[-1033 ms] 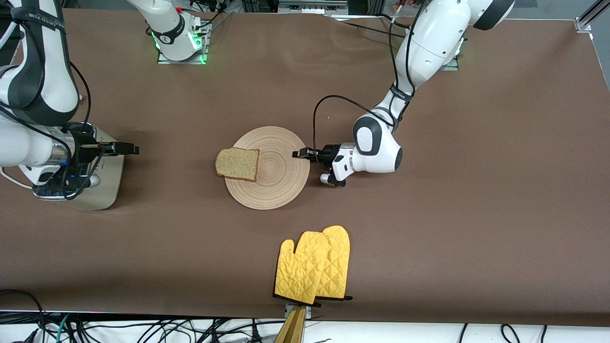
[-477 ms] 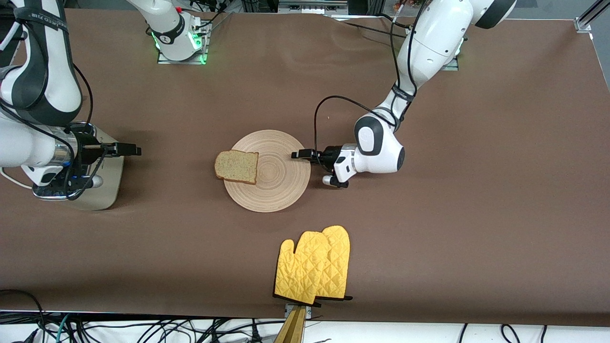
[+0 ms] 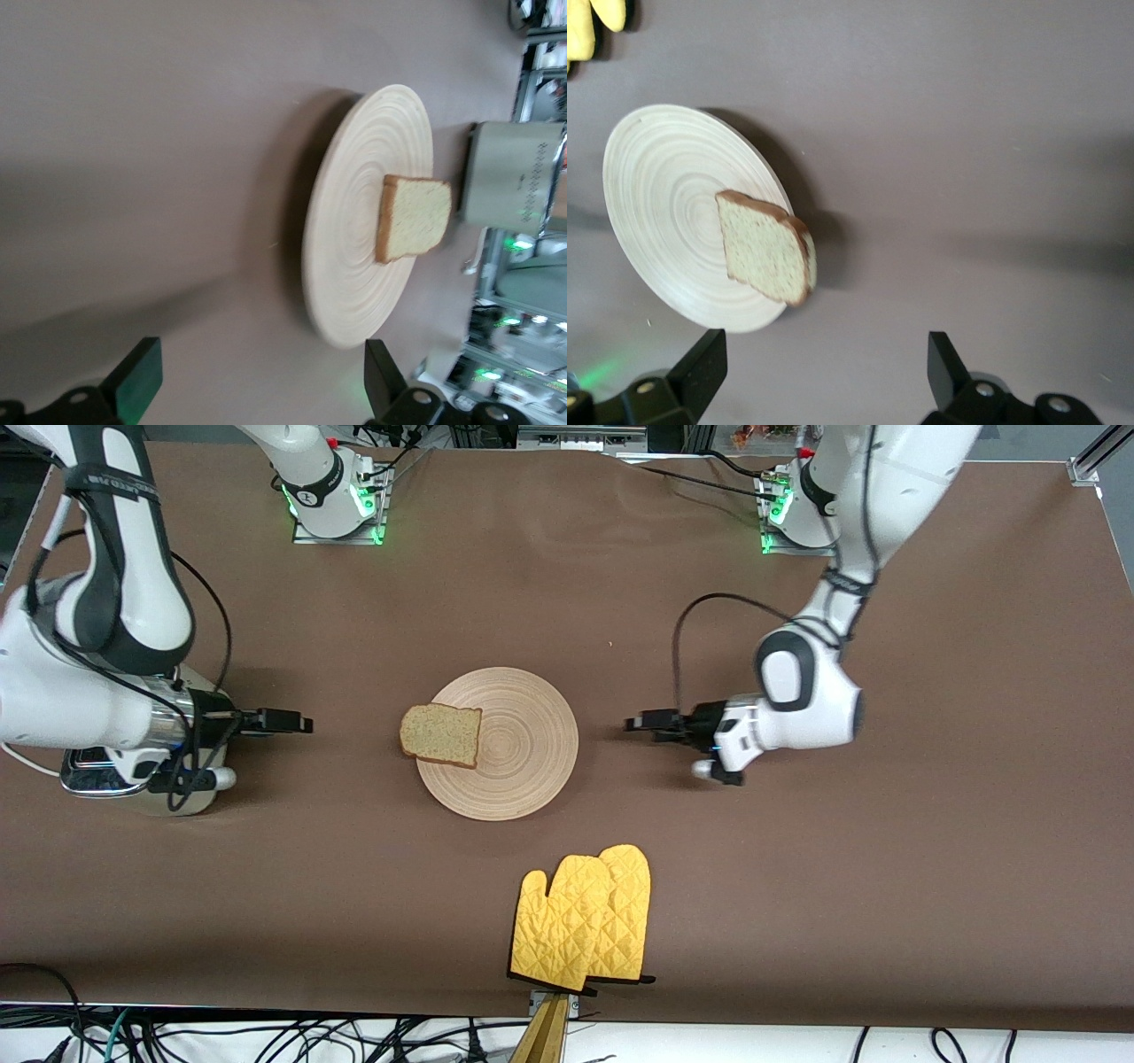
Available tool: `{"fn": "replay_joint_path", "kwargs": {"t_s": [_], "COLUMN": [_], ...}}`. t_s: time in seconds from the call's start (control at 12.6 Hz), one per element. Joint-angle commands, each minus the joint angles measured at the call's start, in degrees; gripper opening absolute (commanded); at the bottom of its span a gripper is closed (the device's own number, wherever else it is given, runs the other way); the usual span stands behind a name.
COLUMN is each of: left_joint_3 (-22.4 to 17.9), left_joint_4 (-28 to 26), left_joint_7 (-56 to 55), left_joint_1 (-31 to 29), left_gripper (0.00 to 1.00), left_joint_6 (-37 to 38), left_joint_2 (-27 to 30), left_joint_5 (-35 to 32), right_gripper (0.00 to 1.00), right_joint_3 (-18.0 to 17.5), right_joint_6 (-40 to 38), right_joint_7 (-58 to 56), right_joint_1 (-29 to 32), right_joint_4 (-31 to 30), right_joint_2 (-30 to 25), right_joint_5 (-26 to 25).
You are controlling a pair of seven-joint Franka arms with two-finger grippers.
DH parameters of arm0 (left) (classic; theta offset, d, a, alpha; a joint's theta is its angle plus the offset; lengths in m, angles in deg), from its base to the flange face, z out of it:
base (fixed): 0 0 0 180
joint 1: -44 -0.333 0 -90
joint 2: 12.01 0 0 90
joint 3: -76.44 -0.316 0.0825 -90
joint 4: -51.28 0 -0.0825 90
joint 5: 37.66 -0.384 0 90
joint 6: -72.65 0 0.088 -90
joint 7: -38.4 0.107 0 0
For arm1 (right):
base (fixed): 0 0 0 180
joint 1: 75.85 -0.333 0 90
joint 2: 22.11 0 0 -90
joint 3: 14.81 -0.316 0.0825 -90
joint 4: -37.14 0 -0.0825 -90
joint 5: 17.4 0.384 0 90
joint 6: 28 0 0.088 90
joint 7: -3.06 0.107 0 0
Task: Move plate and put bread in toaster
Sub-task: 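Grasp the bread slice with the right gripper while the left gripper withdraws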
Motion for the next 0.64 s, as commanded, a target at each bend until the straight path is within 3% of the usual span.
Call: {"fn": "replay_joint_path", "kwargs": {"t_s": [0.0,0.16,0.32,0.48,0.56], "left_joint_3": [0.7,0.7,0.7,-0.6,-1.8], "left_joint_4": [-9.4,-9.6,-9.1,-8.9,-8.9], "left_joint_7": [0.0,-0.1,-0.1,-0.3,-0.3], "left_joint_1": [-5.0,-7.9,-9.3,-10.9,-11.6], "left_gripper": [1.0,1.0,1.0,1.0,1.0], "left_joint_6": [0.2,0.2,0.1,-0.1,-0.1], "left_joint_2": [11.2,16.4,21.3,28.0,30.0], "left_joint_5": [-5.4,-19.2,-35.0,-38.4,-38.4], "right_gripper": [1.0,1.0,1.0,0.99,0.84], "right_joint_3": [-3.3,-8.1,-11.8,-12.5,-12.4], "right_joint_6": [12.4,25.0,34.4,34.5,33.6], "right_joint_7": [0.4,-0.5,-3.6,-6.5,-9.0], "right_joint_1": [-0.6,-0.7,-0.7,-0.6,-0.5], "right_joint_4": [-9.0,-16.3,-20.2,-21.5,-21.7], "right_joint_2": [-1.0,-0.5,2.3,3.5,4.0], "right_joint_5": [5.3,11.5,12.2,12.2,12.2]}}
